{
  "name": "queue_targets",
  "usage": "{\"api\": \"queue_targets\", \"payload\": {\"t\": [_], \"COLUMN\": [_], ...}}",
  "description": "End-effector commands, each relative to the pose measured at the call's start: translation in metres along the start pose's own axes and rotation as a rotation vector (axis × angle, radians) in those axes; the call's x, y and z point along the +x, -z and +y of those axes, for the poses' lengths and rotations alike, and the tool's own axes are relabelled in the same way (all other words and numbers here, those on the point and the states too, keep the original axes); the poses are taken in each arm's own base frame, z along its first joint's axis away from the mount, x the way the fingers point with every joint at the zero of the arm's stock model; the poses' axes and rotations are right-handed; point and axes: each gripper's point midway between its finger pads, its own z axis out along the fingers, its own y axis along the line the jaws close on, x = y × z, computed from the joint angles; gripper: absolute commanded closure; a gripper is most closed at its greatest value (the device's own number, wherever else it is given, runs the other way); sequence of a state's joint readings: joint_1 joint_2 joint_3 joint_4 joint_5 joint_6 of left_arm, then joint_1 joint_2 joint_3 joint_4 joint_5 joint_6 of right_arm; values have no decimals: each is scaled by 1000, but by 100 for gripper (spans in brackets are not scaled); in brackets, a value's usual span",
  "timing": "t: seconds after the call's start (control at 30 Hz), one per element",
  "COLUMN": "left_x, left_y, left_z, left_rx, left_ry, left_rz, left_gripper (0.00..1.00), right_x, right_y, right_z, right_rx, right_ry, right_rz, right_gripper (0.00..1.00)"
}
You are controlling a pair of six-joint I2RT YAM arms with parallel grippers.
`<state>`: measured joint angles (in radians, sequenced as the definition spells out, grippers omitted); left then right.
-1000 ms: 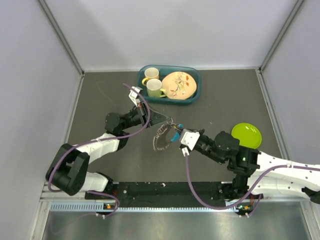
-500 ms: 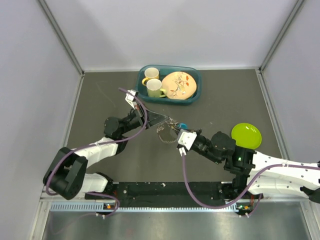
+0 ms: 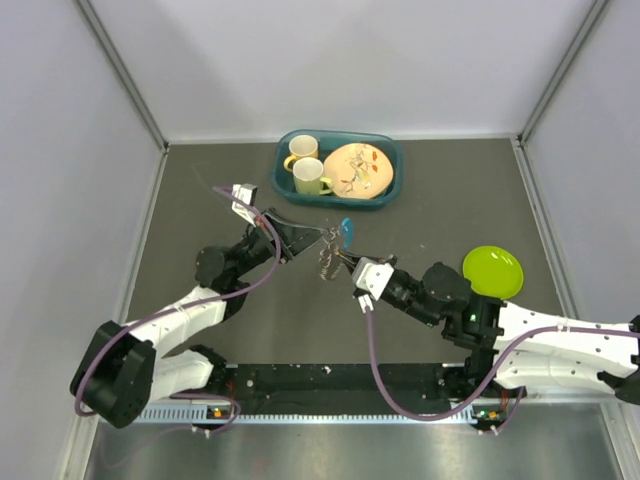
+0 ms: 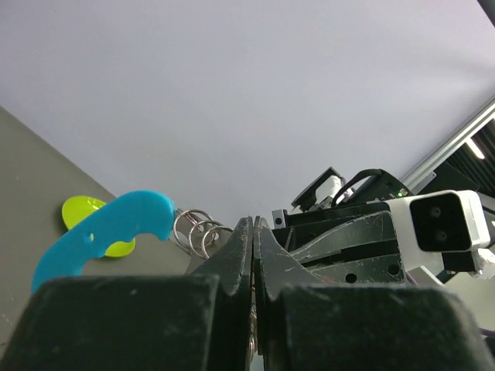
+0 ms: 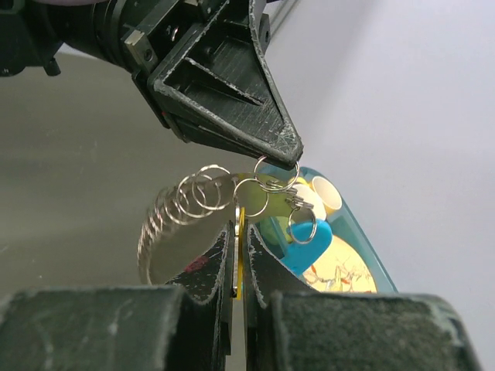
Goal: Remove the keys from the keyring
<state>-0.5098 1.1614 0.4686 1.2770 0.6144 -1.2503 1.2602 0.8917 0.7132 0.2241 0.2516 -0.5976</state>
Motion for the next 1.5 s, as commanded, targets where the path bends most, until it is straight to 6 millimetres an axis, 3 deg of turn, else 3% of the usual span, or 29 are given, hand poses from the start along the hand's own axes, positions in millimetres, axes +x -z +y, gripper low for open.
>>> {"api": "queue_targets", "payload": {"t": [0.0, 0.73, 1.2, 1.47], "left_x": [-42, -45, -39, -36], "left_y": [-3, 2, 9, 11], "left_z": [-27, -26, -14, -24], "left_rx": [50, 9, -61, -43], "left_ry": [-140, -173, -208, -230], "left_rz": [-197, -243, -256, -253], "left_gripper": [100, 100, 100, 100], "right_x": [-12, -27, -42, -35], "right_y": [-3, -18, -22, -23], "right_z": [21, 31, 17, 11], "right_rx": [-85, -105, -23, 44], "right_ry": [-38, -59, -142, -189], "right_rz": [-61, -116, -188, -184], "right_gripper": [100, 100, 100, 100]}}
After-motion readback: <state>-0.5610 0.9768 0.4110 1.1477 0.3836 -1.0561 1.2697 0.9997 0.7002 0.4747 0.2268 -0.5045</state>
